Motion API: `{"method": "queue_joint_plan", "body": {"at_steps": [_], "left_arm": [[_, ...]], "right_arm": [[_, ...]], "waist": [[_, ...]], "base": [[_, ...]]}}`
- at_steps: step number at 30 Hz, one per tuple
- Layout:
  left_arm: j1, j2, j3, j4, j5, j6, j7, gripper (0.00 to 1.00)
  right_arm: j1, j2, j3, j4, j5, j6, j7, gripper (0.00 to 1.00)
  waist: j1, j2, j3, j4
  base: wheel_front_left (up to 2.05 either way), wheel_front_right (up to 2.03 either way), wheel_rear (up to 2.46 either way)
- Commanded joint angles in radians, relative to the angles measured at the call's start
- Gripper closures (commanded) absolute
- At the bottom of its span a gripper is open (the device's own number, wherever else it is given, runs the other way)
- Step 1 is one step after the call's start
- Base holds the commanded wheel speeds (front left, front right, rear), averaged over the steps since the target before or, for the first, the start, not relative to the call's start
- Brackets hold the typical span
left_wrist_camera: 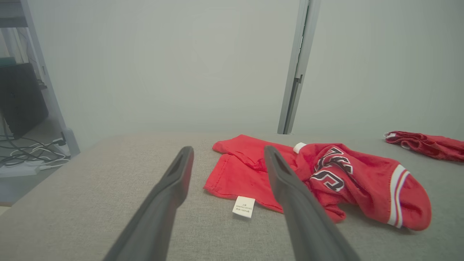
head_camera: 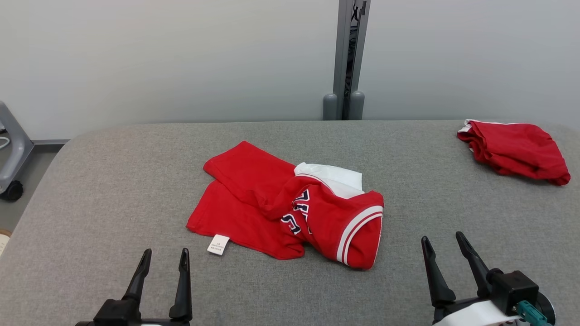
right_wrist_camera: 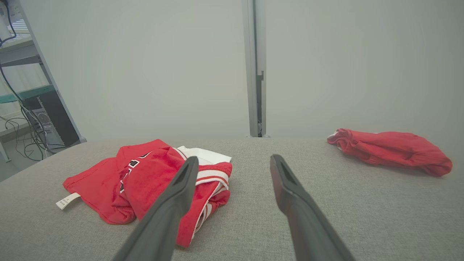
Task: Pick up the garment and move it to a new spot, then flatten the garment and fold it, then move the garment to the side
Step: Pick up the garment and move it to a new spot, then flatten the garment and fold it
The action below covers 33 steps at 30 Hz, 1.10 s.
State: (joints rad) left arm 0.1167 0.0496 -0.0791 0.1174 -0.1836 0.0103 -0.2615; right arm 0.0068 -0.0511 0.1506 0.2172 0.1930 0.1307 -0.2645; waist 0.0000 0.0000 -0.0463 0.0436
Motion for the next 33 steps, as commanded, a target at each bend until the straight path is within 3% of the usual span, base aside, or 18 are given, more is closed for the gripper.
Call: {"method": "queue_joint_plan", "body": {"at_steps": [1, 16, 27, 33], "left_arm": [[-0.009, 0.003, -0.002, 0.004, -0.002, 0.004, -0.003, 0.00], [-0.057, 0.003, -0.080, 0.022, 0.004, -0.009, -0.003, 0.00], [-0.233, 0.003, -0.260, 0.050, 0.031, -0.039, -0.003, 0.00], [-0.371, 0.003, -0.365, 0.131, 0.059, -0.069, -0.003, 0.00]], "right_arm": [[0.002, -0.003, 0.002, 0.005, 0.006, 0.000, -0.001, 0.00], [-0.016, -0.002, -0.022, 0.011, -0.006, 0.000, -0.001, 0.00], [-0.054, -0.002, -0.038, -0.008, -0.007, 0.000, -0.001, 0.00], [-0.091, -0.002, -0.040, -0.024, 0.004, 0.000, -0.001, 0.00]], "waist": [[0.0000, 0.0000, 0.000, 0.001], [0.0000, 0.0000, 0.029, -0.022], [0.0000, 0.0000, 0.111, -0.100], [0.0000, 0.0000, 0.179, -0.148]], "base": [[0.00, 0.00, 0.00], [0.00, 0.00, 0.00], [0.00, 0.00, 0.00], [0.00, 0.00, 0.00]]}}
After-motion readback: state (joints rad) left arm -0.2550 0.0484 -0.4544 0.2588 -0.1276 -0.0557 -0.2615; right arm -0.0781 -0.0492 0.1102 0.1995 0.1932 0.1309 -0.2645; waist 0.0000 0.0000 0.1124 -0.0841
